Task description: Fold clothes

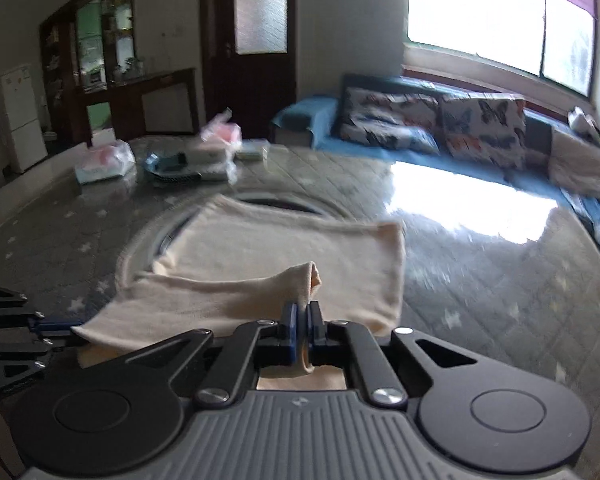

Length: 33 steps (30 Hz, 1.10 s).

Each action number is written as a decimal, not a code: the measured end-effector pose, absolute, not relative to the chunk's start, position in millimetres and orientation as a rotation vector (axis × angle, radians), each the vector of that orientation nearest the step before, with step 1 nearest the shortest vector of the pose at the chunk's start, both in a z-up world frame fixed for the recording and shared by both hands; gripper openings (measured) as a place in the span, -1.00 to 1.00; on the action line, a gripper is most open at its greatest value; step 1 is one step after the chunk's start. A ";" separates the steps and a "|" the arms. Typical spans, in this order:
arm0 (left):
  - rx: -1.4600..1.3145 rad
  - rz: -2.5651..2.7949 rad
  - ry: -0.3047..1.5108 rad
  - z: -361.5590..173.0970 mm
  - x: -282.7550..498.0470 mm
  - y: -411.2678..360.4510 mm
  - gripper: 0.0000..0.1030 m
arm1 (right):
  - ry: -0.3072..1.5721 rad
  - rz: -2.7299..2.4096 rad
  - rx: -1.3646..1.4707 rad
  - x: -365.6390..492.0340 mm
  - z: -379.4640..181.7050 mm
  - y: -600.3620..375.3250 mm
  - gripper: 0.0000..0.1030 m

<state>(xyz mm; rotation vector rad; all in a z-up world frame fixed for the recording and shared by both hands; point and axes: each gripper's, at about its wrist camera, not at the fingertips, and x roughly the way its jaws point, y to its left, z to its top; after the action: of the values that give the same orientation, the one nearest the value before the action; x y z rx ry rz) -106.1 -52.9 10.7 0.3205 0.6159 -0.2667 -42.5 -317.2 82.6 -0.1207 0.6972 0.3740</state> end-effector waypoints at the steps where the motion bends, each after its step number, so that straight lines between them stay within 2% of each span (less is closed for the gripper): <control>1: 0.327 -0.272 0.616 10.3 -107.0 -53.7 -0.84 | 0.723 0.365 -0.116 -40.1 73.1 -319.6 -0.92; 5: 0.301 -0.291 0.637 15.7 -105.3 -48.1 -0.76 | 0.812 0.353 -0.101 -33.9 44.2 -325.3 -0.89; 8: 0.260 -0.319 0.653 25.7 -103.8 -39.2 -0.73 | 0.803 0.365 -0.109 -38.5 46.7 -327.1 -0.85; 11: 0.248 -0.330 0.641 41.3 -101.9 -32.7 -0.60 | 0.776 0.370 -0.110 -38.5 54.5 -327.9 -0.81; 19: 0.156 -0.325 0.620 63.2 -62.7 -35.9 -0.61 | 0.779 0.396 -0.111 -21.6 47.8 -315.1 -0.81; 28: 0.098 -0.346 0.661 41.7 -10.0 -64.6 -0.65 | 0.802 0.404 -0.110 -4.1 33.4 -310.0 -0.81; 33: 0.105 -0.328 0.702 23.4 -1.3 -61.1 -0.61 | 0.794 0.403 -0.096 -5.9 34.6 -316.7 -0.82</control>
<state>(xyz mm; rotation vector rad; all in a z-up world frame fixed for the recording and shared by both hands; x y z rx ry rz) -1.3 -61.1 23.4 0.1049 0.7020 -0.3279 -5.9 -316.7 34.6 -0.0956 0.7935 0.4030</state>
